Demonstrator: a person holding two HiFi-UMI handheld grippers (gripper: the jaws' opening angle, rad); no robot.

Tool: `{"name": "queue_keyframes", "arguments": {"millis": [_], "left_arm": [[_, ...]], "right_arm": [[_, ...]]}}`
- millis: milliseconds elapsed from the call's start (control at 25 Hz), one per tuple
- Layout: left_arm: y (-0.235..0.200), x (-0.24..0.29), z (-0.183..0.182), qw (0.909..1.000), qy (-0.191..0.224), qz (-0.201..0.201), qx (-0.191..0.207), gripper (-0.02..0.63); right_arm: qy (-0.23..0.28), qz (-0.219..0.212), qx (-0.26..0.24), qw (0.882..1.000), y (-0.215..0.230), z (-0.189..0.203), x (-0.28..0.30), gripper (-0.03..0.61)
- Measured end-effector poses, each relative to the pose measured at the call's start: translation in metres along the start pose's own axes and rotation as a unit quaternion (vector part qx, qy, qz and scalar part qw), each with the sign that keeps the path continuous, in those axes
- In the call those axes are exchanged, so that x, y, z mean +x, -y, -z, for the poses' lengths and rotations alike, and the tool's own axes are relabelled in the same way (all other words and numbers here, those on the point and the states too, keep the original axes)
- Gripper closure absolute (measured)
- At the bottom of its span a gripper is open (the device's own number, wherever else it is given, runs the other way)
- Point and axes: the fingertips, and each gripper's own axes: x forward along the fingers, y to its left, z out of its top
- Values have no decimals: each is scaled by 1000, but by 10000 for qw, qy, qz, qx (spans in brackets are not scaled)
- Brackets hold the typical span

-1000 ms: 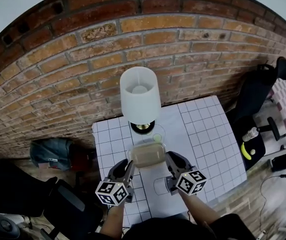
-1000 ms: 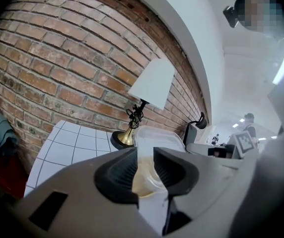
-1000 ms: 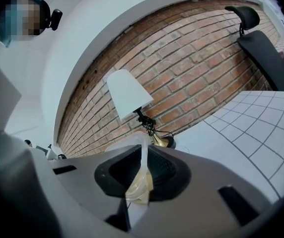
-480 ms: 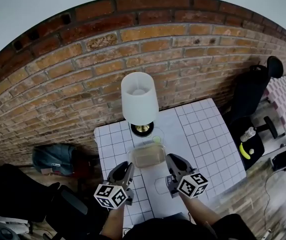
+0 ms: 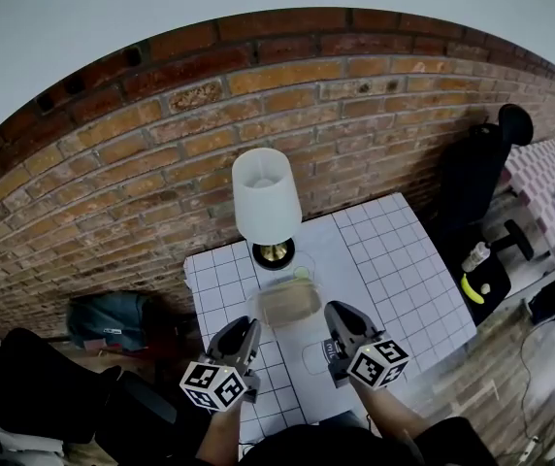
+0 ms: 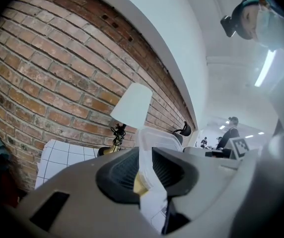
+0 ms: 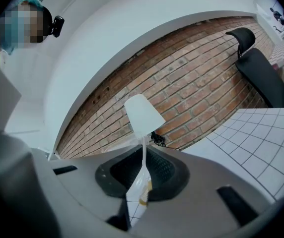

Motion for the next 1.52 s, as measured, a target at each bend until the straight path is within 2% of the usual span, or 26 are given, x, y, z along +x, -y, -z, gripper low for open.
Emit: {"name": "queue_keyframes", "arguments": {"millis": [800, 1520], "left_arm": [[32, -44, -36, 9971, 323, 594, 351, 532], [40, -72, -49, 9941, 510, 885, 356, 535]], "right_arm": [[729, 86, -51, 9973, -50, -21, -40, 557], [956, 246, -205, 9949, -86, -24, -61, 558]]}}
